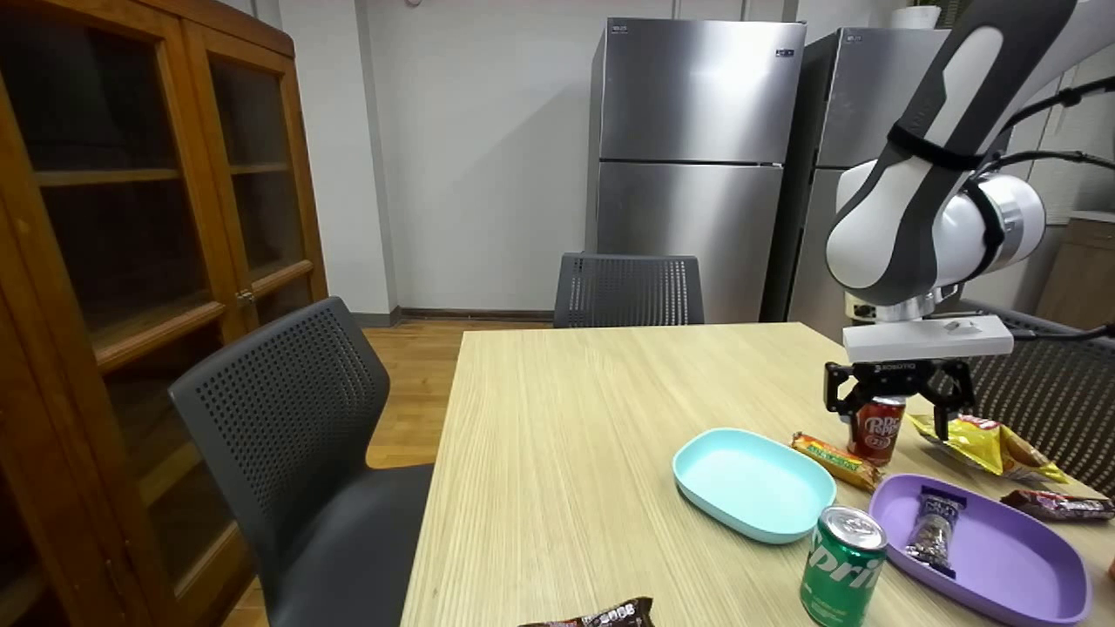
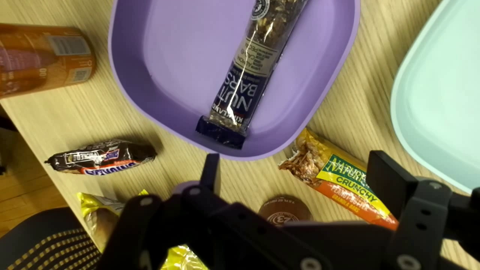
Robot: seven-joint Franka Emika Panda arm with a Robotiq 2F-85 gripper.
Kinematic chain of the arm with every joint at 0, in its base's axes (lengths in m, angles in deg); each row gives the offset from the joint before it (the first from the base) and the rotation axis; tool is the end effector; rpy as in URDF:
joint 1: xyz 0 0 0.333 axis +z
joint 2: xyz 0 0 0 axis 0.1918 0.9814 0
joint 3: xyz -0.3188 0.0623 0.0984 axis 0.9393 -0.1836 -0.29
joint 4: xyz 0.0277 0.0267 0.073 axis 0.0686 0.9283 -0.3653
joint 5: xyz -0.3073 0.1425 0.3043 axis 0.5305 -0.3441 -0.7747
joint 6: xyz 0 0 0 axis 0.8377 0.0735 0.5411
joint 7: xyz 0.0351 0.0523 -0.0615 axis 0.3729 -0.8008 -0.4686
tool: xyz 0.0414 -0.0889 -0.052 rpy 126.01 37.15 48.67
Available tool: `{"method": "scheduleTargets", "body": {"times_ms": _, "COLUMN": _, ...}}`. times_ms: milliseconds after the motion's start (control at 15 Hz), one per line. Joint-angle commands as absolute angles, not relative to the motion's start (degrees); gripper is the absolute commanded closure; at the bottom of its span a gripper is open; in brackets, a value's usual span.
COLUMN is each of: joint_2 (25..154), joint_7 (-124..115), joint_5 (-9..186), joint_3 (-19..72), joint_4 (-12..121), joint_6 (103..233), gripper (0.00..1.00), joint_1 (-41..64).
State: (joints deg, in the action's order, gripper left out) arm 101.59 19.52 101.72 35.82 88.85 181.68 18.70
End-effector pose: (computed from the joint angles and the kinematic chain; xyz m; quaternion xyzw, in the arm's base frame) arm 0.5680 -0.0620 0.1052 0.9771 -0.1644 -0.0349 0.1303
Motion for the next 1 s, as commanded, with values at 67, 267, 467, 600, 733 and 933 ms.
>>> {"method": "scheduleTargets", "body": {"times_ms": 67, "joint_2": 101.74, "joint_7": 18.87, "joint_5": 102.02, "joint_3": 36.28, "joint_4": 88.53, "joint_6": 181.81, "gripper": 0.00, "joint_1": 19.13}}
{"method": "scheduleTargets", "body": {"times_ms": 267, "joint_2": 101.97, "joint_7": 10.06, "joint_5": 102.14, "joint_3": 33.96, "joint_4": 87.82, "joint_6": 182.36, "gripper": 0.00, "joint_1": 17.00}}
{"method": "scheduleTargets", "body": {"times_ms": 467, "joint_2": 102.40, "joint_7": 2.11, "joint_5": 102.90, "joint_3": 32.89, "joint_4": 87.02, "joint_6": 183.10, "gripper": 0.00, "joint_1": 16.02}}
{"method": "scheduleTargets", "body": {"times_ms": 600, "joint_2": 103.04, "joint_7": -2.46, "joint_5": 104.18, "joint_3": 32.82, "joint_4": 86.15, "joint_6": 182.71, "gripper": 0.00, "joint_1": 16.02}}
{"method": "scheduleTargets", "body": {"times_ms": 733, "joint_2": 103.61, "joint_7": -6.06, "joint_5": 105.76, "joint_3": 32.86, "joint_4": 85.37, "joint_6": 182.55, "gripper": 0.00, "joint_1": 16.11}}
{"method": "scheduleTargets", "body": {"times_ms": 933, "joint_2": 104.33, "joint_7": -8.37, "joint_5": 108.12, "joint_3": 32.83, "joint_4": 84.95, "joint_6": 182.88, "gripper": 0.00, "joint_1": 16.86}}
